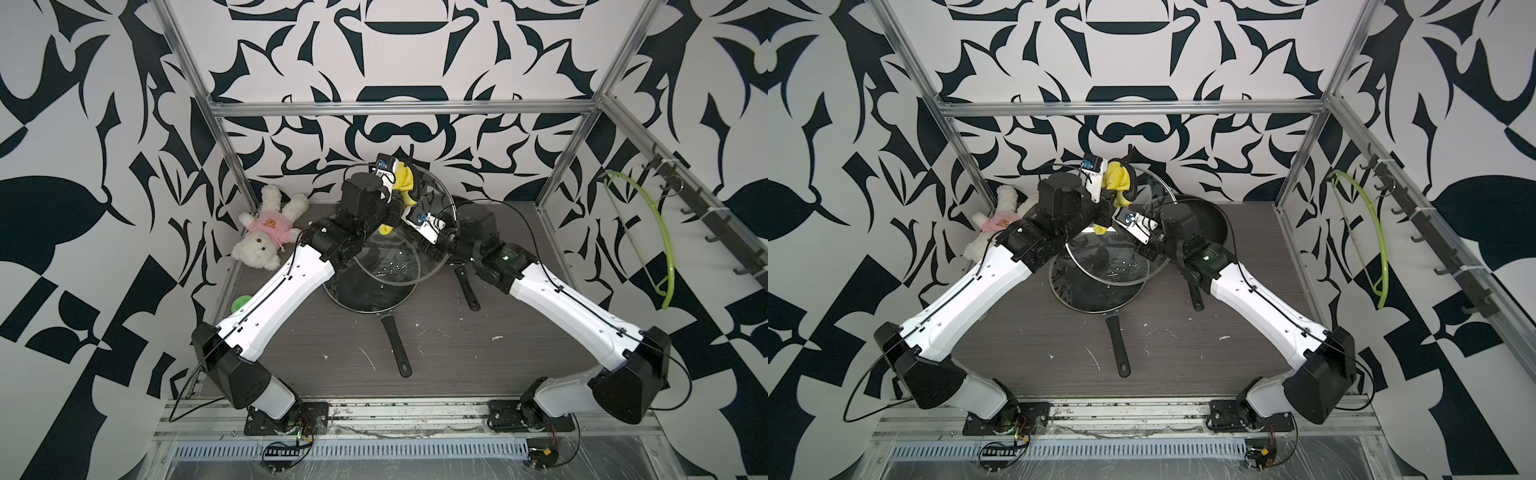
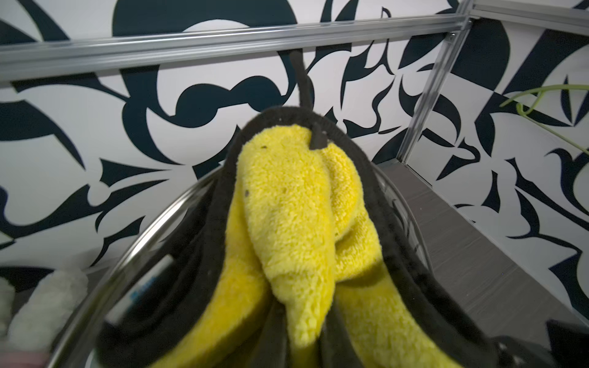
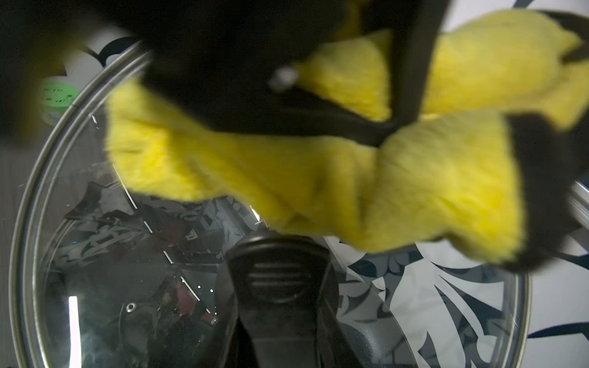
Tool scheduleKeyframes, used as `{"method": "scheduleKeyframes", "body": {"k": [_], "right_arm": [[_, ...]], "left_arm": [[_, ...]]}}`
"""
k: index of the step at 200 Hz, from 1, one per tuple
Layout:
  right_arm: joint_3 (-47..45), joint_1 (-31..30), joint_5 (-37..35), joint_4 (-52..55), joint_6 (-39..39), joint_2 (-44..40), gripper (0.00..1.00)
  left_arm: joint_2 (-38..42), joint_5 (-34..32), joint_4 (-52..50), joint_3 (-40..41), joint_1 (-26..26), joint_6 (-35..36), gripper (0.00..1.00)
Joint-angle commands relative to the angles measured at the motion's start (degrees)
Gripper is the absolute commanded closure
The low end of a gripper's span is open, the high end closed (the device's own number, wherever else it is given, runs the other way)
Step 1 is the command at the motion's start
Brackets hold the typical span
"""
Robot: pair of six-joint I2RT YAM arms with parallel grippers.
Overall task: Wipe the pot lid with a cloth
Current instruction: Wipe the pot lid.
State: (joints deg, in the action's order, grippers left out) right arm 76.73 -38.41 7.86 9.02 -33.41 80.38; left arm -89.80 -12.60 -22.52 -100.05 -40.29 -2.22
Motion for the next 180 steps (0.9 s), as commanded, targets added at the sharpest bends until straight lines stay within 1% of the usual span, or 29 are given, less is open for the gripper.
{"method": "scheduleKeyframes", "body": {"k": [1,15,26,40,76,90,148,164,180], "right_arm": [[4.17,-2.21,2.95,-11.75,-5.37,-4.08,1.00],[4.80,-3.05,2.63,-11.63,-6.22,-3.42,1.00],[5.07,-3.17,2.00,-11.82,-6.23,-3.18,1.00],[4.88,-3.24,-0.05,-12.51,-6.19,-2.98,1.00],[3.04,-3.09,-6.18,-14.93,-4.57,-3.48,1.00],[1.94,-3.07,-8.16,-16.28,-3.00,-3.98,1.00],[0.11,-2.25,-15.24,-17.28,3.86,-5.16,1.00],[-0.24,-2.02,-15.85,-17.36,4.88,-5.47,1.00],[-0.57,-2.01,-14.65,-16.68,4.74,-5.67,1.00]], "left_arm": [[-3.76,11.03,-8.85,-5.83,-0.49,8.74,1.00],[-5.65,13.71,-11.75,-8.44,-0.49,9.73,1.00],[-6.39,13.66,-12.06,-9.28,-0.53,9.48,1.00],[-5.82,12.29,-10.64,-8.28,-0.49,8.71,1.00],[-2.21,3.00,-4.14,-3.29,0.42,3.84,1.00],[-0.36,0.84,-2.00,-0.85,0.90,2.11,1.00],[7.92,-1.44,6.75,9.42,1.18,-1.48,1.00],[9.52,-2.03,7.50,11.15,1.22,-2.48,1.00],[10.68,-1.15,8.41,12.56,1.35,-2.91,1.00]]}}
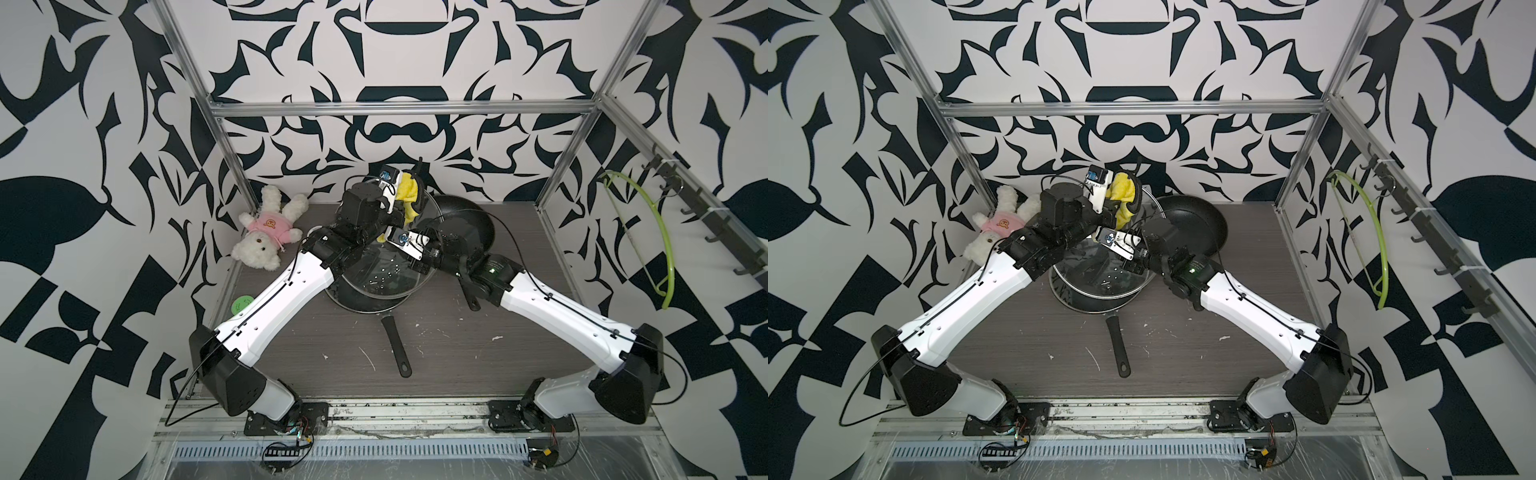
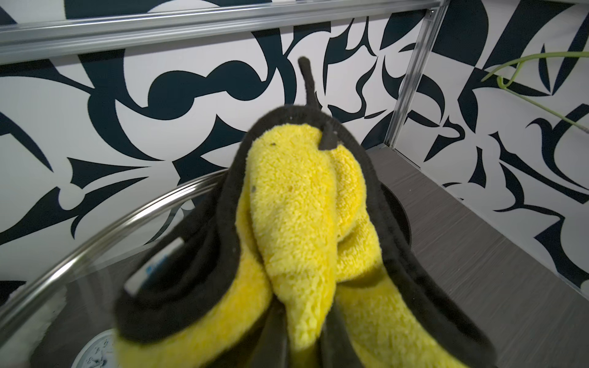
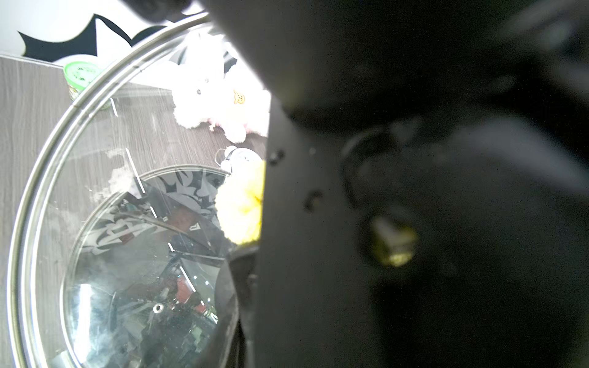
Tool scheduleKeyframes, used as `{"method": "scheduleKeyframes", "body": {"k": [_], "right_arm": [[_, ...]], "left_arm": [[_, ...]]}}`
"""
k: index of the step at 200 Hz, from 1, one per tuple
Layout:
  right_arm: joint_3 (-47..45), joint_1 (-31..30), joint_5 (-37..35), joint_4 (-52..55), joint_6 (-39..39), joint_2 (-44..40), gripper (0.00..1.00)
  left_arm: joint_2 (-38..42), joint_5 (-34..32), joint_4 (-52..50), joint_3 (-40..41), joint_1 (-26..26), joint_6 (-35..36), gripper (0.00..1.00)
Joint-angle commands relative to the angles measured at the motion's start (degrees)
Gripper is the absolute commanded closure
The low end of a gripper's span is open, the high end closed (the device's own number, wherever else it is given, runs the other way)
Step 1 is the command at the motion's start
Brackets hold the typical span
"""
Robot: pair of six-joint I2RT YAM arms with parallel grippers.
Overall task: Wipe the pot lid with a cloth
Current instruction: Wipe the pot lid.
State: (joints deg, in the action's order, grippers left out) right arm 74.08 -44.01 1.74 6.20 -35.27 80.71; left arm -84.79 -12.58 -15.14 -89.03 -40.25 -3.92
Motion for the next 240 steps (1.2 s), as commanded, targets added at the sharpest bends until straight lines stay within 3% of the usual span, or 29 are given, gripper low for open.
{"method": "scheduleKeyframes", "body": {"k": [1,42,73,100,146,207,240], "right_arm": [[2.10,3.58,-8.43,-13.77,6.61,-6.00,1.00],[3.87,3.36,1.03,-6.92,4.06,-4.88,1.00],[4.05,2.52,3.29,-2.98,1.33,-4.56,1.00],[2.97,2.57,0.70,-2.23,1.12,-5.25,1.00],[1.90,4.57,-4.19,-4.97,7.92,-5.99,1.00],[0.97,7.62,-8.50,-5.44,18.72,-8.35,1.00],[-0.29,8.88,-14.99,-4.73,23.10,-10.10,1.00]], "left_arm": [[5.68,-1.19,1.05,1.56,1.31,-1.23,1.00],[3.27,-0.91,0.53,-0.89,1.49,-1.05,1.00],[0.04,-0.04,0.18,-4.85,2.99,-0.54,1.00],[1.29,0.64,1.90,-3.91,4.37,-0.56,1.00],[5.52,1.82,2.39,0.59,4.87,0.16,1.00],[12.86,8.84,6.26,10.92,4.85,4.25,1.00],[17.98,15.41,10.95,16.69,4.87,4.71,1.00]]}}
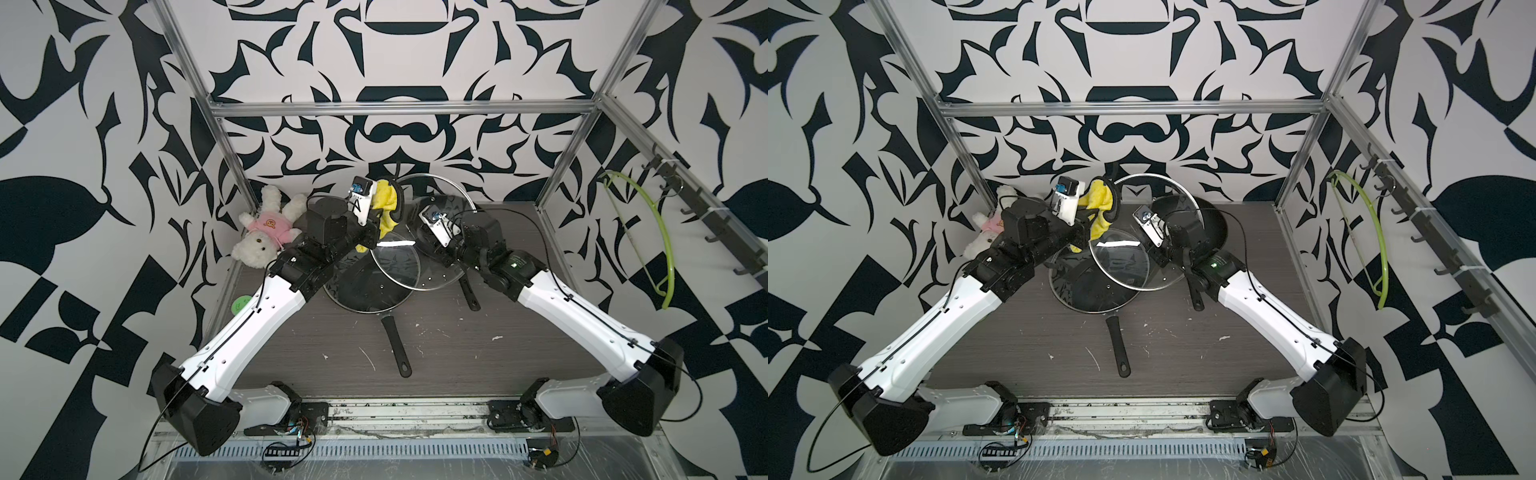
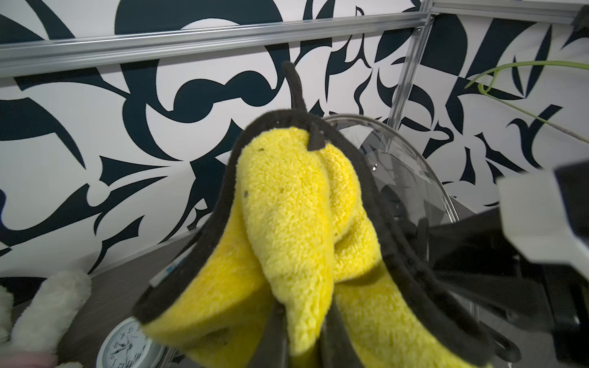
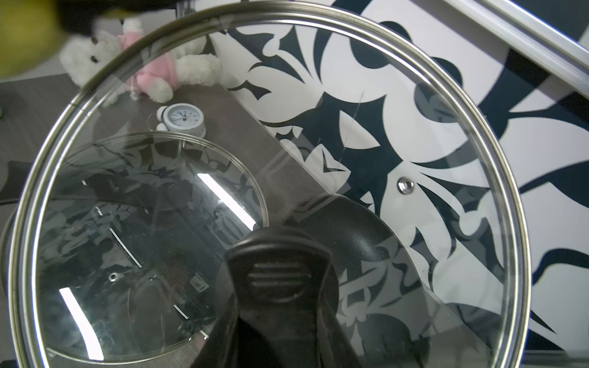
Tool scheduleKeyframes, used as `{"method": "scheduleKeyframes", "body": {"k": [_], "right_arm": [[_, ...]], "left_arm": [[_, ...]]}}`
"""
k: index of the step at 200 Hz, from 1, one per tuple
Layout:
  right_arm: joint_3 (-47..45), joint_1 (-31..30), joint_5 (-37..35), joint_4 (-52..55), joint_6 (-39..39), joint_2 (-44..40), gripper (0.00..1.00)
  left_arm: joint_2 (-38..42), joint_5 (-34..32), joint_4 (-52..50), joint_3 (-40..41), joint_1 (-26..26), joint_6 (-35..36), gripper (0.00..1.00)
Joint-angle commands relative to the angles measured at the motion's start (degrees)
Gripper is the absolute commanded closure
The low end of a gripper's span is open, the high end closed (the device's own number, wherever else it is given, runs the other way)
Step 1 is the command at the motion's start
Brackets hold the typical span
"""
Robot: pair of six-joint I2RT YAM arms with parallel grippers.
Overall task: Wipe the pot lid with a cloth
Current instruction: Wipe the pot lid, then place the cleaning item at the center of the board.
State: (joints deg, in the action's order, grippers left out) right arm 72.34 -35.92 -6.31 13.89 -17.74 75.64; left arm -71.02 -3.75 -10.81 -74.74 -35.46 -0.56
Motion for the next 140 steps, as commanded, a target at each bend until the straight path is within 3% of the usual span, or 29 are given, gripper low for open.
{"method": "scheduleKeyframes", "body": {"k": [1,29,57,104,140], "right_arm": [[1.39,0.78,-7.26,-12.45,5.68,-5.13,1.00],[0.40,2.67,-14.25,-12.24,10.57,-7.03,1.00],[-0.07,6.15,-18.39,-11.38,15.19,-8.95,1.00],[-0.80,11.68,-19.20,-10.34,19.21,-10.95,1.00],[-0.36,13.57,-16.87,-9.05,19.52,-10.22,1.00]], "left_arm": [[4.26,6.83,6.74,2.49,0.06,1.35,1.00],[5.46,12.98,9.14,6.35,-1.16,1.14,1.00],[3.92,13.98,11.08,9.75,-6.11,1.96,1.00],[-5.54,15.61,10.87,10.59,-12.53,0.27,1.00],[-14.26,13.73,13.52,11.93,-14.05,-7.58,1.00]]}}
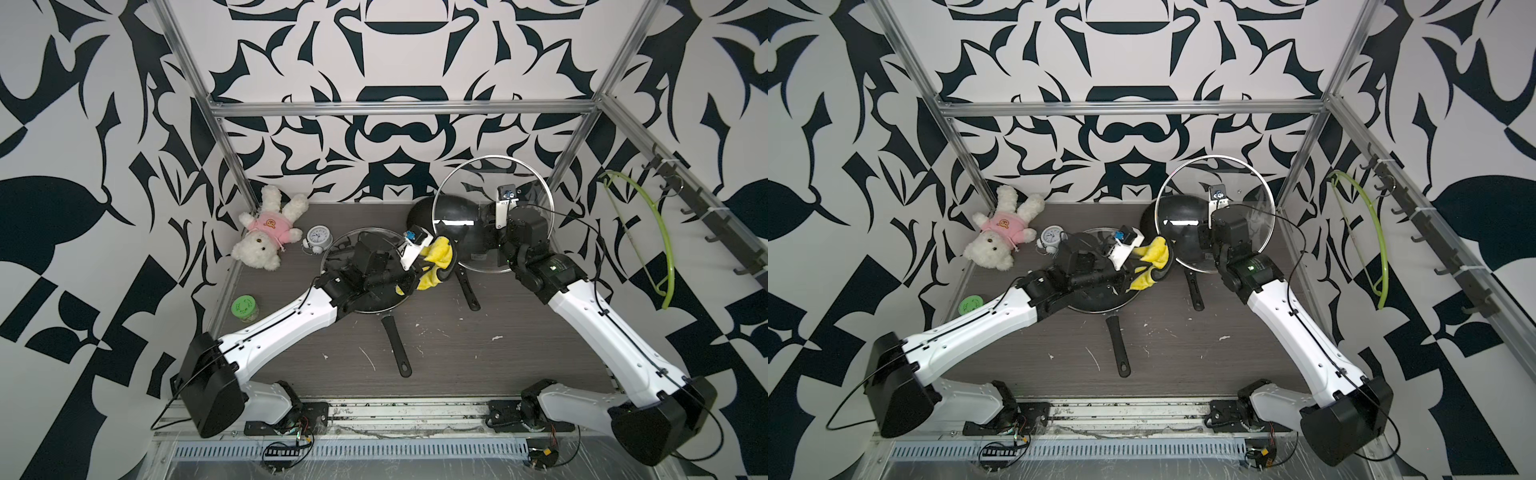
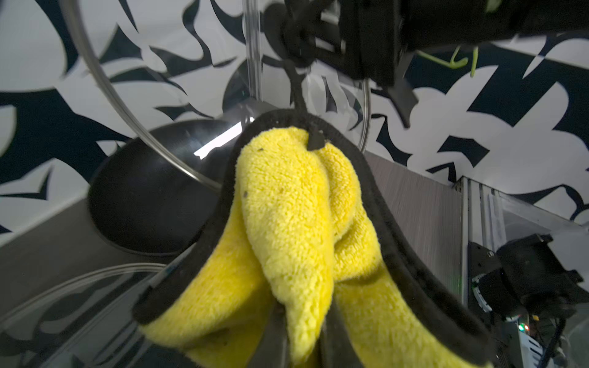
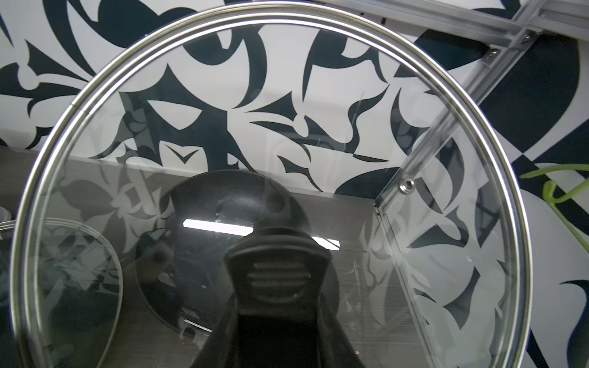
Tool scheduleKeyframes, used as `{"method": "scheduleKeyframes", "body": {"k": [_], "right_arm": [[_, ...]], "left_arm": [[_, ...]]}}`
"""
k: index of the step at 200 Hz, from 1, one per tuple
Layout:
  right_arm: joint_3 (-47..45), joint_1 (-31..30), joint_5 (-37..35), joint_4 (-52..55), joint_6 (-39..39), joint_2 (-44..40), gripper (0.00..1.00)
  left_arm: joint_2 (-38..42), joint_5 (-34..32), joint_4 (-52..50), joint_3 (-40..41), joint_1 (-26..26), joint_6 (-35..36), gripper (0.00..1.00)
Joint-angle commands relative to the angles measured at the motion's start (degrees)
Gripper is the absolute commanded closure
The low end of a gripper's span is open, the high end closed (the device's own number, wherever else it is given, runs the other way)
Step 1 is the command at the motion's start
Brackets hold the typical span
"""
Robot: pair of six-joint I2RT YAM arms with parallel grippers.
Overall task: Wipe the pot lid with a cloth
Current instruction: Place the cleaning item at the center of the board.
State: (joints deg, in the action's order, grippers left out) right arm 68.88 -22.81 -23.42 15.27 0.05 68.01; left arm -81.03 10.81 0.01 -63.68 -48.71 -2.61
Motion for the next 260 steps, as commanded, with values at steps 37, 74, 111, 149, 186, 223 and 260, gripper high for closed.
{"method": "scheduleKeyframes", "body": {"k": [37,74,111,149,186,223,260], "right_arm": [[3.33,1.26,1.95,-9.77,2.02,-1.24,1.00],[4.37,3.05,3.14,-8.62,1.43,-0.73,1.00],[5.80,4.75,5.04,-7.89,1.81,-0.29,1.00],[6.09,5.10,5.75,-7.88,2.04,-0.02,1.00],[6.44,5.23,6.31,-7.78,2.08,0.45,1.00],[7.87,5.32,7.63,-6.69,2.54,2.56,1.00],[12.54,5.32,10.84,-2.80,3.78,7.59,1.00]], "left_arm": [[-12.87,-9.68,4.46,0.40,-4.30,-12.25,1.00],[-19.28,-12.29,3.09,-0.56,-5.82,-13.44,1.00],[-24.52,-13.14,2.73,-1.50,-6.74,-13.89,1.00],[-26.85,-13.11,2.88,-2.44,-6.75,-14.35,0.73],[-24.27,-12.26,1.41,-2.46,-6.75,-13.85,0.23],[-18.57,-11.31,1.48,-0.25,-6.83,-12.86,0.16],[-11.15,-8.40,4.91,2.62,-7.01,-12.51,0.07]]}}
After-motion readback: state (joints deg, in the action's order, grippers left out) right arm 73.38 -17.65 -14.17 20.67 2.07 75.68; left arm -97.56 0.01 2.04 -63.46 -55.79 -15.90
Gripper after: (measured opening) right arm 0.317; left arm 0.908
